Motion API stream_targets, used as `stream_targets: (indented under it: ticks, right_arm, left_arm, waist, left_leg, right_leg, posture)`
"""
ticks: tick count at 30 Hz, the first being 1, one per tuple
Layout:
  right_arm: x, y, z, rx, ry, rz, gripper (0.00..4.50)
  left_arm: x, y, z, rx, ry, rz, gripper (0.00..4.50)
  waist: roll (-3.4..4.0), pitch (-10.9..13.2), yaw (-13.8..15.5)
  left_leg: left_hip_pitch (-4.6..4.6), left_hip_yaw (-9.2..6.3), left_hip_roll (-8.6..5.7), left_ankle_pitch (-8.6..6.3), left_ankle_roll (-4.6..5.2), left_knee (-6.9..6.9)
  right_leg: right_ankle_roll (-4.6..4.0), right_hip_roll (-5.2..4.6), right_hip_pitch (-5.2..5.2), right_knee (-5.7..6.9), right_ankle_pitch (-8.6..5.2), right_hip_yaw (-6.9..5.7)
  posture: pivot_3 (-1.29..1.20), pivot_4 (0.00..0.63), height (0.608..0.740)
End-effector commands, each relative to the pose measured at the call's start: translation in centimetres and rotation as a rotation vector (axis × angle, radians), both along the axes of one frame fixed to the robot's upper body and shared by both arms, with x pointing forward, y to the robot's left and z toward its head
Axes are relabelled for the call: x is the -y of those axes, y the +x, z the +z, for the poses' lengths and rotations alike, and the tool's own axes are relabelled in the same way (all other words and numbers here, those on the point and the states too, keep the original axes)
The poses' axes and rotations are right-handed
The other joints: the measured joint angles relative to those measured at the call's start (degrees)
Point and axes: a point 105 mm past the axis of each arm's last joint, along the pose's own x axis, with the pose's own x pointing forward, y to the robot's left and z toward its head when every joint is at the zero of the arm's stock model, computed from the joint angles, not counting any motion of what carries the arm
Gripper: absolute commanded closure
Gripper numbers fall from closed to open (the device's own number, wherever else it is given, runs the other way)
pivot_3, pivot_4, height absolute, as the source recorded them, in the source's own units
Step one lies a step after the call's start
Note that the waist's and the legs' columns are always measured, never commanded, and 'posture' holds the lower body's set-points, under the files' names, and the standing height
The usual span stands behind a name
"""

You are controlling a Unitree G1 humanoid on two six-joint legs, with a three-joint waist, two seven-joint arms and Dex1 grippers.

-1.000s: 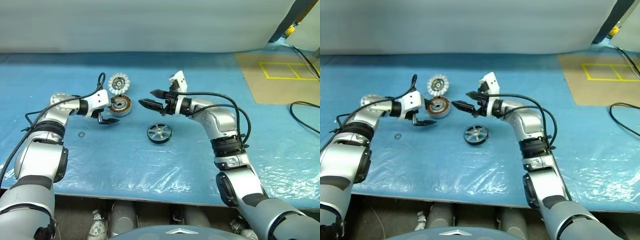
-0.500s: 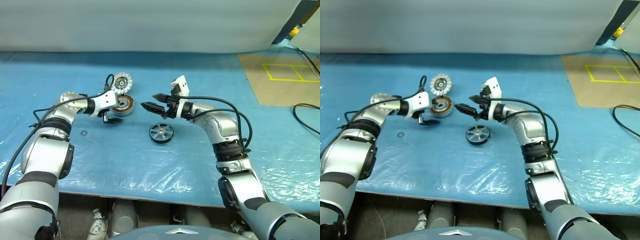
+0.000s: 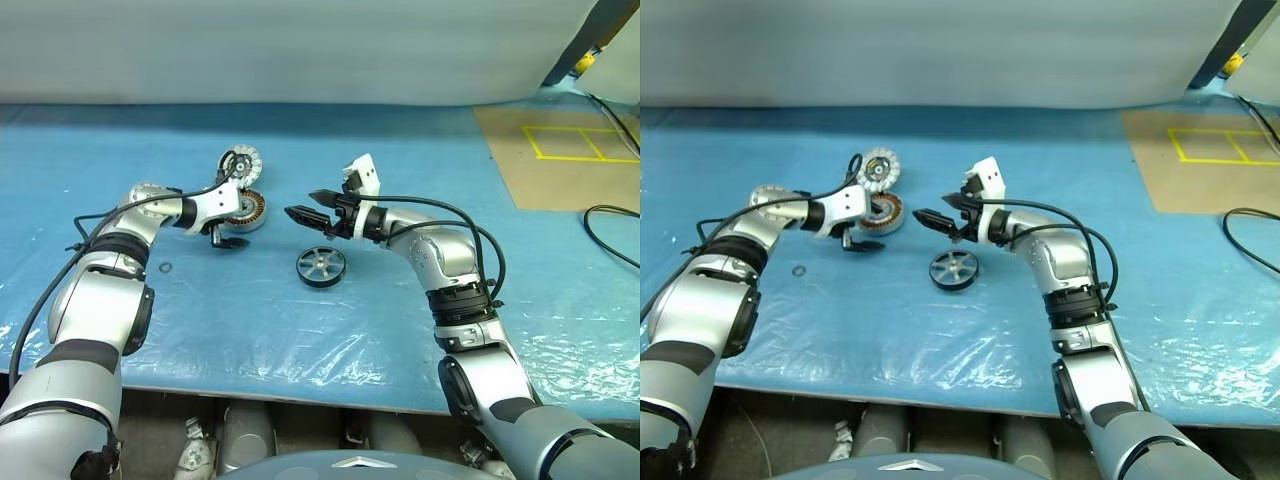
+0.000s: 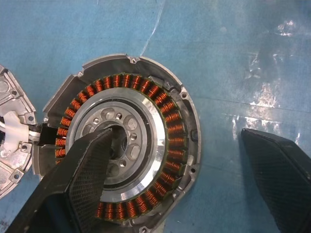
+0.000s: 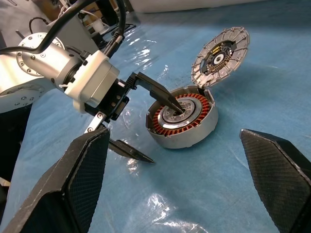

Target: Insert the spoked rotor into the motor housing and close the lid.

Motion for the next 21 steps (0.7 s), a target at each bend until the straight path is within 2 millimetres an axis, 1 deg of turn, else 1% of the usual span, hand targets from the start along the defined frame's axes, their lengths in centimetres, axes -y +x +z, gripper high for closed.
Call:
stream_targets:
  ticks: [1, 3, 7, 8, 12, 15, 19, 21]
  right_arm:
    - [-0.4, -0.3, 1.4, 0.053, 0.022, 0.017, 0.00]
    - [-0.4, -0.2, 1.4, 0.055, 0.023, 0.014, 0.00]
    - [-0.2, 0.1, 1.9, 0.058, 0.045, -0.013, 0.00]
    - [-0.1, 0.1, 2.1, 0.059, 0.052, -0.017, 0.00]
    - [0.1, 0.0, 2.2, 0.057, 0.055, -0.017, 0.00]
    - [0.2, -0.5, 2.1, 0.051, 0.043, 0.008, 0.00]
    - [0.2, -1.7, 1.7, 0.033, 0.031, 0.072, 0.00]
    - [0.1, -2.5, 1.0, 0.030, -0.010, 0.119, 0.00]
  left_arm:
    - [-0.8, 0.2, 0.7, -0.005, 0.015, 0.030, 0.44]
    - [-0.8, 0.1, 0.2, -0.036, 0.025, 0.032, 0.96]
    - [-0.4, 0.2, 0.0, -0.049, 0.034, 0.035, 2.32]
    - [-0.4, 0.1, -0.1, -0.054, 0.038, 0.033, 2.44]
    - [-0.3, -0.2, 0.0, -0.087, 0.006, 0.018, 2.44]
    - [-0.3, -0.8, 0.4, -0.129, -0.058, -0.007, 2.44]
    - [0.2, -2.2, 0.7, -0.187, -0.138, -0.104, 2.44]
    - [0.4, -3.1, 0.5, -0.196, -0.146, -0.155, 2.44]
  waist:
    - [0.00, 0.0, 0.0]
    - [0.00, 0.0, 0.0]
    - [0.04, 0.0, 0.0]
    - [0.05, 0.0, 0.0]
    - [0.05, 0.0, 0.0]
    - [0.06, 0.0, 0.0]
    - [0.06, 0.0, 0.1]
    - [0.06, 0.0, 0.1]
  left_leg:
    - [0.00, 0.00, 0.00, 0.00, 0.00, 0.00]
    - [0.01, 0.00, 0.00, 0.00, 0.00, 0.00]
    - [0.02, 0.00, -0.01, 0.00, 0.00, 0.00]
    - [0.04, 0.00, -0.03, 0.00, 0.00, -0.02]
    - [0.18, -0.01, -0.06, 0.00, 0.00, -0.01]
    - [0.22, 0.00, -0.07, 0.00, 0.00, -0.01]
    - [0.20, 0.00, -0.10, 0.00, 0.00, -0.12]
    - [0.18, 0.00, -0.12, 0.00, -0.01, -0.25]
  right_leg:
    - [0.00, 0.00, 0.00, 0.00, 0.00, 0.00]
    - [0.00, 0.00, 0.00, 0.00, 0.00, 0.00]
    - [0.00, 0.00, 0.00, 0.00, 0.00, 0.00]
    - [0.00, -0.01, 0.02, 0.00, 0.00, 0.01]
    - [0.00, -0.04, 0.13, 0.00, -0.01, 0.03]
    - [0.00, -0.05, 0.16, -0.01, -0.01, 0.05]
    - [0.00, -0.04, 0.16, -0.08, -0.01, 0.04]
    - [0.00, -0.04, 0.15, -0.19, -0.01, 0.01]
  posture:
    - [0.00, 0.150, 0.740]
    - [0.00, 0.150, 0.740]
    - [0.00, 0.150, 0.740]
    - [0.00, 0.150, 0.740]
    - [0.00, 0.150, 0.740]
    - [0.00, 0.150, 0.740]
    - [0.00, 0.150, 0.740]
    - [0.00, 0.150, 0.740]
